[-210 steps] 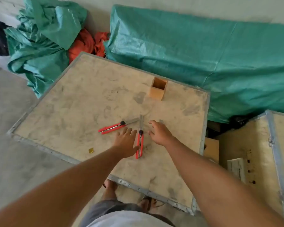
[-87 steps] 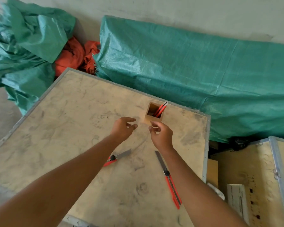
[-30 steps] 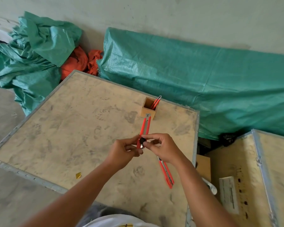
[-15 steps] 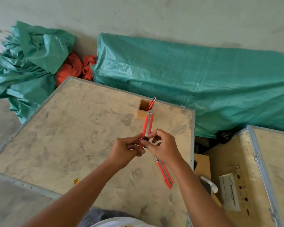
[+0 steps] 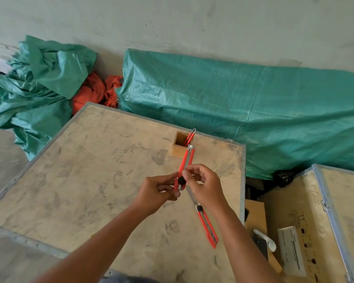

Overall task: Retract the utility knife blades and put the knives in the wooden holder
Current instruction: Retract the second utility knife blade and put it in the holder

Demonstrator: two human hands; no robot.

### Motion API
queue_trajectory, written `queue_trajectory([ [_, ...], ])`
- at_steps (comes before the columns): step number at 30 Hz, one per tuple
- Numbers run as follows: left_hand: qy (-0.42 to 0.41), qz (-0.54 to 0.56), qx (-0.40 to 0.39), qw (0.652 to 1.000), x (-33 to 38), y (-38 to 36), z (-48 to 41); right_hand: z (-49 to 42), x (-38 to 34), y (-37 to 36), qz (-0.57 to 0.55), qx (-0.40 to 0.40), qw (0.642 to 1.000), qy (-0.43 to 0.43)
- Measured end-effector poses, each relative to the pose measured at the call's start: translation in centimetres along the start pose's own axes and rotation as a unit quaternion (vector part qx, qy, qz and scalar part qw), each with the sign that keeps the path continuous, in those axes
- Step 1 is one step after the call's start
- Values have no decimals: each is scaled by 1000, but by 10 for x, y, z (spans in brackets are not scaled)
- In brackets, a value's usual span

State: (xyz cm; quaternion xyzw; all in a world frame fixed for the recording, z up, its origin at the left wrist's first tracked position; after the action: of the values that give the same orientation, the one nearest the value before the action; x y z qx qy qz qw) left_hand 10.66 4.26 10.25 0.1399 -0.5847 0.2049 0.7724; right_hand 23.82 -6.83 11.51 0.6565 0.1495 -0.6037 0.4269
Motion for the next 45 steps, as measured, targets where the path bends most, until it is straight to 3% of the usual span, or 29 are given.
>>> queue_trajectory([
  [5, 17, -45, -5, 999, 3, 7, -36, -47, 8, 14, -2, -3, 999, -32],
  [12, -10, -140, 6, 990, 19, 22, -118, -128, 1, 35, 19, -8, 1000, 0],
  [18, -13, -246, 47, 968, 15, 34, -186, -179, 27, 33, 39, 96, 995, 0],
  [22, 45, -325, 75, 942, -8, 43, -218, -195, 40, 21, 107, 124, 986, 3],
  [25, 79, -302, 56, 948, -26, 44, -234, -203, 52, 8, 145, 113, 983, 8],
  [32, 77, -301, 54, 949, -37, 47, -245, -210, 64, -8, 197, 84, 976, 32],
  [45, 69, -293, 74, 951, -26, 41, -218, -177, 58, 4, 177, 76, 980, 51],
])
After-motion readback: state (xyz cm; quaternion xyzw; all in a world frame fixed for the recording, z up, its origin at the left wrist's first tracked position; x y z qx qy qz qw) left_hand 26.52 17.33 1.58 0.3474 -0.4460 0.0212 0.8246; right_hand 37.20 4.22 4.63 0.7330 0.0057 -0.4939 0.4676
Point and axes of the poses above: each hand's wrist, its own z-axis away from the middle knuckle, its own y-axis out of the back of the hand, x = y × z, the point moved 6 cm from there along -z, towards the middle knuckle, and after that the axes turned 7 degrees about -x, right-handed, at the moved point
